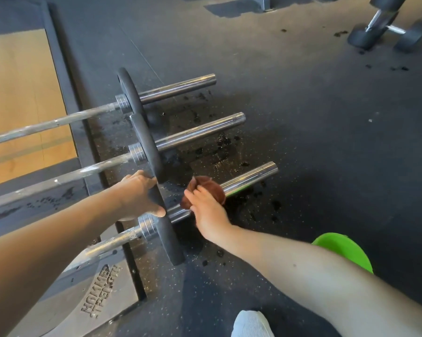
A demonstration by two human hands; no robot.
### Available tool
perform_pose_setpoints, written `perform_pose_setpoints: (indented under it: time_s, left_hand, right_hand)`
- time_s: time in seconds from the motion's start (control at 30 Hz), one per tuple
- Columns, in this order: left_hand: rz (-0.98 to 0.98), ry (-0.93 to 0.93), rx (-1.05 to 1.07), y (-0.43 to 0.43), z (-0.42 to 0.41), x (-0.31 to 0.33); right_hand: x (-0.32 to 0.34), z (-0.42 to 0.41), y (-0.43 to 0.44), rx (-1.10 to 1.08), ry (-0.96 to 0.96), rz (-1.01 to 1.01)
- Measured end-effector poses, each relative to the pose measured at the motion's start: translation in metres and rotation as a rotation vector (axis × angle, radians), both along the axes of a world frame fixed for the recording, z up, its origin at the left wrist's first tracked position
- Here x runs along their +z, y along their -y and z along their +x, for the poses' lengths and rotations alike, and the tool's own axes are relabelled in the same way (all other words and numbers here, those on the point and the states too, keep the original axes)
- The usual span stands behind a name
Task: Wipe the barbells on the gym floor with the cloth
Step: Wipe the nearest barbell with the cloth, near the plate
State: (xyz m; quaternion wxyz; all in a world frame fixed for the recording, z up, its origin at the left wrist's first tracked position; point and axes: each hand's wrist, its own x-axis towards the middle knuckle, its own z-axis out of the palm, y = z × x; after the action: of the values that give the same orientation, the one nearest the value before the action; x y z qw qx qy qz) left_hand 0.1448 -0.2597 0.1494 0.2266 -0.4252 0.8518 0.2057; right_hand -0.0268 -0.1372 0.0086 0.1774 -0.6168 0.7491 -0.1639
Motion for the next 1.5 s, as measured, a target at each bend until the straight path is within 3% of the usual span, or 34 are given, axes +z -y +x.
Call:
perform_pose_setpoints:
  time_s: [0.13,0.3,0.4,0.5,0.6,0.77,0.87,0.97,1.1,1.17,1.27,1.33,1.5]
  left_hand:
    - [0.016,-0.011,0.021,0.001,-0.001,0.000]
    - [0.025,-0.036,0.022,0.001,0.001,-0.004]
    - [0.029,-0.041,0.019,-0.001,0.001,-0.003]
    - [0.021,-0.019,0.005,0.000,0.001,0.000]
    - [0.016,-0.002,0.002,0.000,-0.002,0.003]
    - [0.024,-0.008,0.022,0.003,-0.004,-0.003]
    - [0.044,-0.027,0.030,0.003,-0.003,-0.006]
    - [0.030,-0.035,0.015,0.002,-0.002,-0.008]
    - [0.020,-0.029,0.008,-0.001,-0.001,-0.010]
    - [0.018,-0.023,0.009,-0.001,0.001,-0.008]
    - [0.034,-0.022,0.038,0.000,0.003,-0.004]
    - [0.020,-0.021,0.039,0.000,0.002,-0.003]
    - [0.022,-0.028,0.039,0.001,-0.001,-0.007]
  right_hand:
    - [0.010,-0.049,-0.004,0.031,0.144,-0.025]
    - [0.015,-0.169,-0.007,-0.446,-0.112,0.107]
    - [0.012,-0.138,0.000,-0.528,-0.141,0.072]
    - [0.008,-0.050,-0.003,-0.350,-0.047,-0.068]
    - [0.002,0.021,-0.003,-0.043,0.063,-0.032]
    - [0.012,-0.005,-0.003,0.146,0.148,0.013]
    - [0.018,-0.082,-0.009,-0.127,0.015,-0.013]
    - [0.019,-0.157,-0.012,-0.394,-0.182,0.130]
    - [0.018,-0.140,-0.008,-0.513,-0.105,0.159]
    - [0.018,-0.089,-0.009,-0.434,-0.063,0.092]
    - [0.019,-0.001,-0.011,-0.130,0.013,-0.015]
    - [0.014,0.041,-0.009,0.062,0.033,0.043]
    - [0.009,-0.010,-0.005,0.134,0.089,0.016]
